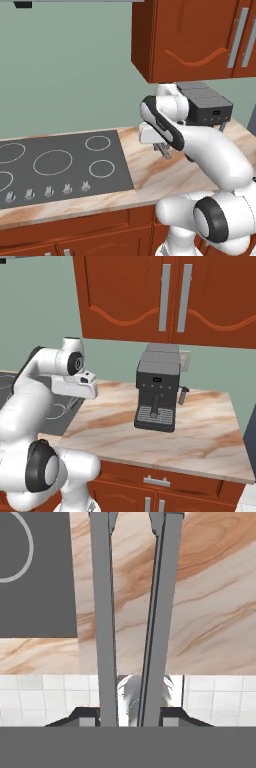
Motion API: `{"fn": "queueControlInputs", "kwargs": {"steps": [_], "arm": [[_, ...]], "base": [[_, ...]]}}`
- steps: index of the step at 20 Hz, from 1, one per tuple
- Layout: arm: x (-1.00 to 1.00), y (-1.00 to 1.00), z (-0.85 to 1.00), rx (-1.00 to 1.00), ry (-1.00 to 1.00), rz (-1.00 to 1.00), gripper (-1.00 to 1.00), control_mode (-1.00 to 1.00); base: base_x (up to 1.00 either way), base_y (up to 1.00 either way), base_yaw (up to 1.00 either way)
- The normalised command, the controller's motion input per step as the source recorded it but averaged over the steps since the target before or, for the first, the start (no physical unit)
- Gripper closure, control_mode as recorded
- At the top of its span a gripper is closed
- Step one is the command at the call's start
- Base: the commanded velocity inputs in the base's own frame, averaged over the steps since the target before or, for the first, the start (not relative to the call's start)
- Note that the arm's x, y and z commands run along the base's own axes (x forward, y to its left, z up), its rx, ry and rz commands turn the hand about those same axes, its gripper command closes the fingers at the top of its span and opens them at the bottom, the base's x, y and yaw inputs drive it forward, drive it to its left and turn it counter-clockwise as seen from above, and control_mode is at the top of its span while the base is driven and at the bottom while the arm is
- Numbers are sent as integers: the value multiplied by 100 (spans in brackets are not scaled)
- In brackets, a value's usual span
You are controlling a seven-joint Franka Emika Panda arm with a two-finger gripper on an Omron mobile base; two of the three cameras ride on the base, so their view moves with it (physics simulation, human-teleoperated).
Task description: Pick up the tongs from the counter and place them near the plate next to the oven.
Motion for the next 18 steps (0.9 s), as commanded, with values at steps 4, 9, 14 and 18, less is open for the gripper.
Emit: {"fn": "queueControlInputs", "kwargs": {"steps": [4, 9, 14, 18], "arm": [[-61, -35, 100, -7, -4, -7, 100, -100], [-48, -59, 88, -2, -12, 0, 100, -100], [-35, -16, 42, -2, -5, 6, 100, -100], [-54, -6, -3, 0, 1, 1, 100, -100]], "base": [[0, 0, 0], [0, 0, 0], [0, 0, 0], [0, 0, 0]]}}
